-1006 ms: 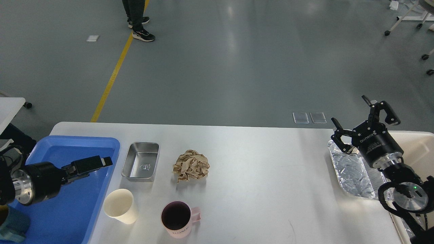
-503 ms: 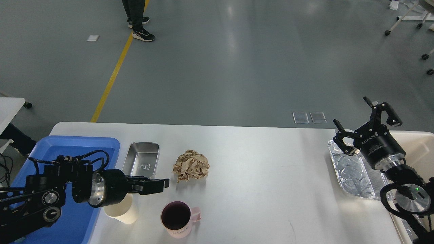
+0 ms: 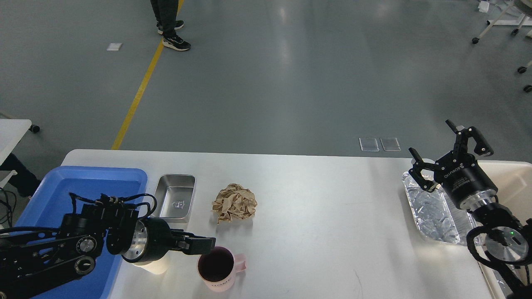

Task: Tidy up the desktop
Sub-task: 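Reach the left gripper to the pink mug and grasp it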

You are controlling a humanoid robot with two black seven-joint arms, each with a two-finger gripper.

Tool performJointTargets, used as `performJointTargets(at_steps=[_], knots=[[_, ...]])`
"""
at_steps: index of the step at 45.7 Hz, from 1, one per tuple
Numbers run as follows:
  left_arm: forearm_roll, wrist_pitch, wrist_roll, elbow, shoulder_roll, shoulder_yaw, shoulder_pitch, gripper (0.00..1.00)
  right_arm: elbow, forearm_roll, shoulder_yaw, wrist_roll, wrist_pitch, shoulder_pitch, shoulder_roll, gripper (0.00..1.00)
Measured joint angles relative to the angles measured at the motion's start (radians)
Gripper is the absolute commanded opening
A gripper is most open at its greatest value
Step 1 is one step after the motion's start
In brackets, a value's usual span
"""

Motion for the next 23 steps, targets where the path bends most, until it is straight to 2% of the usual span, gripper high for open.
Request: performJointTargets(at_steps=[4,10,17,23], knots=[[0.001,-0.011,0.020,0.010,-0.015,0.021,-0.018,0.97,0.000,0.000,0.001,0.001,0.000,0.000,0.000,1.00],[0.010,-0.016,0.026,0.029,-0.047,0.054,-0.033,0.96,0.000,0.000,0.006,0.001,0.000,0.000,-0.001,1.00],[0.043,-0.033,0.027,0.052,-0.090,0.082,-0.049,0.86,0.000,0.000,0.011,0.002,0.000,0.000,-0.002,1.00],[0.050,-0.050,0.026,0.065,-0.114,0.099,-0.065,0.85,0.000,0.000,0.014,0.002,0.000,0.001,-0.002,1.00]])
